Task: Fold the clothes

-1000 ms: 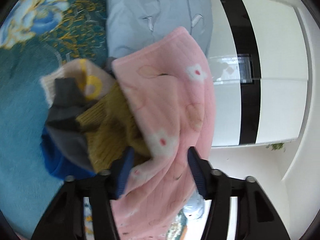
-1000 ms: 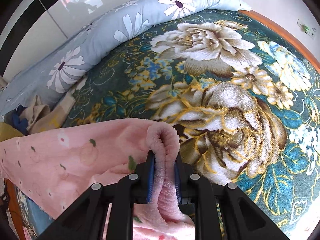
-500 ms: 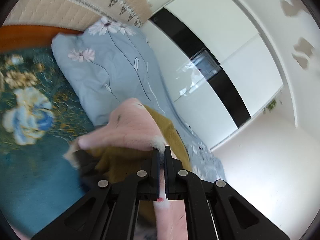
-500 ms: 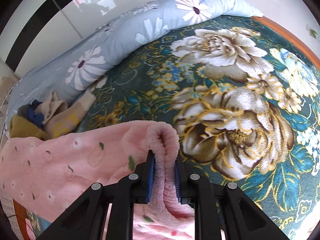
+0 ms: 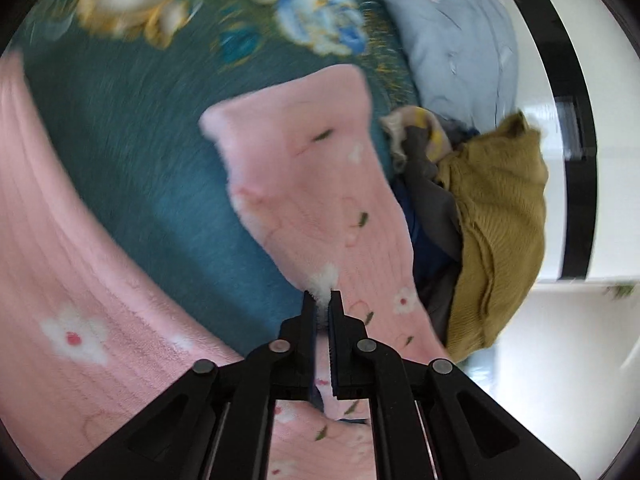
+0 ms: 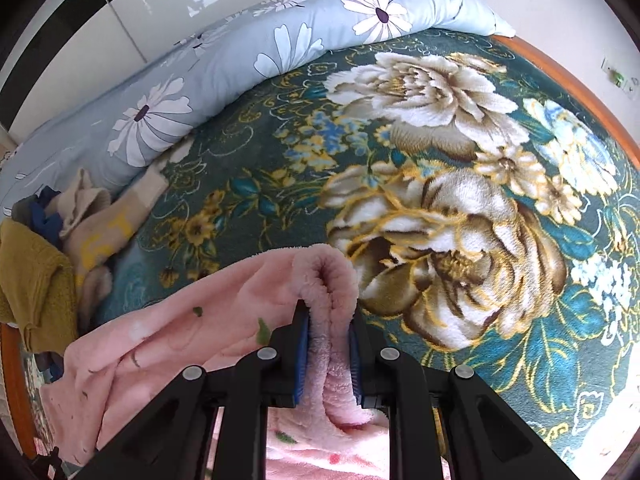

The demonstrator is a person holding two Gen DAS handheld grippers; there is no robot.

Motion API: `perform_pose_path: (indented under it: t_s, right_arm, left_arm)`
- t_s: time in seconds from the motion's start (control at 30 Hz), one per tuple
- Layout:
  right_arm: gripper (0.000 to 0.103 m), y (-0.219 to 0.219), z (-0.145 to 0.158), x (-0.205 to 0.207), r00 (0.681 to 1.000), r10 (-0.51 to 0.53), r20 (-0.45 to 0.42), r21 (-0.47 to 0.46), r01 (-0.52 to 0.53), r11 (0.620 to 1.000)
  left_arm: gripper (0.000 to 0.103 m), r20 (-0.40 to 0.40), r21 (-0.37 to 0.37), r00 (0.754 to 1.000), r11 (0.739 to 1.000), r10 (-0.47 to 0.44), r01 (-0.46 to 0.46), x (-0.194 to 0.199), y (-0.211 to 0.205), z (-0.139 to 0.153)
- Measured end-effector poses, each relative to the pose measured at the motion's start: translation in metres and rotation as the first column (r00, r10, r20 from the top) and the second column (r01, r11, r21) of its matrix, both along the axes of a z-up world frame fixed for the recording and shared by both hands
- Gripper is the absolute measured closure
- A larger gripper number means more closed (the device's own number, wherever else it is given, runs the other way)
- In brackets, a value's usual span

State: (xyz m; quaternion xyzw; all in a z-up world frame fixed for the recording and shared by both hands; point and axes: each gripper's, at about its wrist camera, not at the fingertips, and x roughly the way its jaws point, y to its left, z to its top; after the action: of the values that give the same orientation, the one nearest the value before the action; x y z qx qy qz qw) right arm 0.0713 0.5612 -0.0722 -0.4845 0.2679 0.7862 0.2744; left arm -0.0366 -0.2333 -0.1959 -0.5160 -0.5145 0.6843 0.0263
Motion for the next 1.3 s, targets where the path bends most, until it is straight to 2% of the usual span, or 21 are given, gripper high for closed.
perform_pose_path:
  t_s: [0.07,0.1,0.13,0.27,0.37,0.4,0.43,0.5,0.53,0.63,0.7,0.77,0.83,0.87,0.93,1.0,1.03,1.13,1.2,1.23,1.3]
  right_arm:
    - [0.084,-0.002,0.002,-0.001,1.000,-0.002,0.001,0.002,0.002,1.000]
    - [0.084,-0.002,0.002,-0.001,1.000,-0.003,0.004,0.003,0.003,1.000]
    - [0.084,-0.003,0.002,0.000,1.000,-0.004,0.008,0.003,0.004,1.000]
    - [0.084,-0.005,-0.002,0.003,0.999,-0.023,0.023,-0.004,0.023,1.000]
    - [0.084,-0.007,-0.002,0.003,0.999,-0.026,0.033,0.001,0.026,1.000]
    - [0.084,-0.007,-0.002,0.002,0.999,-0.025,0.038,0.004,0.025,1.000]
    - [0.084,-0.008,-0.001,0.001,0.999,-0.024,0.043,0.007,0.024,1.000]
    - [0.084,-0.010,-0.001,-0.002,0.998,-0.021,0.054,0.015,0.021,1.000]
    - [0.084,-0.010,-0.001,-0.004,0.998,-0.020,0.061,0.018,0.019,1.000]
    - [0.084,-0.011,0.001,-0.008,0.998,-0.017,0.062,0.024,0.016,1.000]
    - [0.084,-0.009,0.007,-0.007,0.999,-0.022,0.028,0.033,0.021,0.999]
    - [0.084,-0.009,0.013,-0.005,1.000,-0.024,-0.005,0.046,0.024,0.999]
    - [0.084,-0.012,0.007,-0.010,1.000,-0.010,0.017,0.052,0.009,0.999]
    - [0.084,-0.014,0.002,-0.013,0.999,-0.004,0.040,0.056,0.002,0.998]
    - [0.084,-0.019,-0.011,-0.017,0.997,0.000,0.073,0.045,-0.003,0.999]
    - [0.084,-0.023,-0.022,-0.021,0.994,0.005,0.108,0.041,-0.010,0.999]
    - [0.084,-0.024,-0.026,-0.021,0.993,0.007,0.121,0.042,-0.012,0.999]
    - [0.084,-0.026,-0.032,-0.021,0.989,0.006,0.146,0.046,-0.013,0.999]
    - [0.084,-0.026,-0.027,-0.019,0.992,0.002,0.130,0.053,-0.009,0.999]
    - [0.084,-0.027,-0.022,-0.018,0.994,0.002,0.110,0.062,-0.009,0.998]
    - [0.084,-0.028,-0.013,-0.017,0.997,0.009,0.076,0.074,-0.014,0.997]
  left_arm:
    - [0.085,-0.013,0.051,0.997,0.996,0.078,-0.077,0.008,-0.018,-0.008]
    - [0.067,-0.021,0.066,0.992,0.991,0.121,-0.120,0.012,-0.027,-0.009]
    - [0.058,-0.020,0.074,0.985,0.983,0.170,-0.168,0.012,-0.036,-0.013]
    - [0.055,0.009,0.130,0.950,0.941,0.314,-0.312,0.003,-0.064,-0.032]
    - [0.056,0.046,0.238,0.933,0.903,0.358,-0.358,-0.012,-0.071,-0.049]
    - [0.057,0.065,0.260,0.925,0.888,0.374,-0.378,-0.016,-0.071,-0.052]
    - [0.070,0.084,0.279,0.916,0.873,0.393,-0.400,-0.020,-0.070,-0.056]
    - [0.098,0.091,0.221,0.920,0.893,0.381,-0.392,-0.030,-0.072,-0.050]
    - [0.098,0.068,0.138,0.932,0.922,0.356,-0.363,-0.033,-0.075,-0.037]
    - [0.100,-0.134,0.016,0.943,0.952,0.304,-0.305,-0.041,-0.096,0.017]
    - [0.100,-0.267,0.000,0.920,0.955,0.287,-0.298,-0.040,-0.113,0.054]
    - [0.099,-0.354,-0.050,0.895,0.950,0.271,-0.308,-0.035,-0.129,0.081]
    - [0.099,-0.344,-0.119,0.905,0.945,0.250,-0.306,-0.033,-0.143,0.080]
    - [0.099,-0.309,-0.159,0.920,0.941,0.240,-0.299,-0.034,-0.147,0.072]
    - [0.099,-0.163,-0.222,0.958,0.937,0.237,-0.269,-0.032,-0.157,0.034]
    - [0.099,-0.062,-0.212,0.958,0.935,0.279,-0.286,-0.021,-0.166,0.003]
    - [0.099,-0.048,-0.202,0.955,0.933,0.293,-0.296,-0.017,-0.167,-0.003]
    - [0.099,-0.037,-0.184,0.947,0.929,0.320,-0.322,-0.007,-0.166,-0.013]
    - [0.099,-0.063,-0.185,0.944,0.925,0.325,-0.331,-0.006,-0.166,-0.003]
    - [0.099,-0.105,-0.185,0.942,0.924,0.320,-0.334,-0.006,-0.164,0.009]
    - [0.099,-0.146,-0.236,0.955,0.928,0.258,-0.287,-0.020,-0.158,0.028]
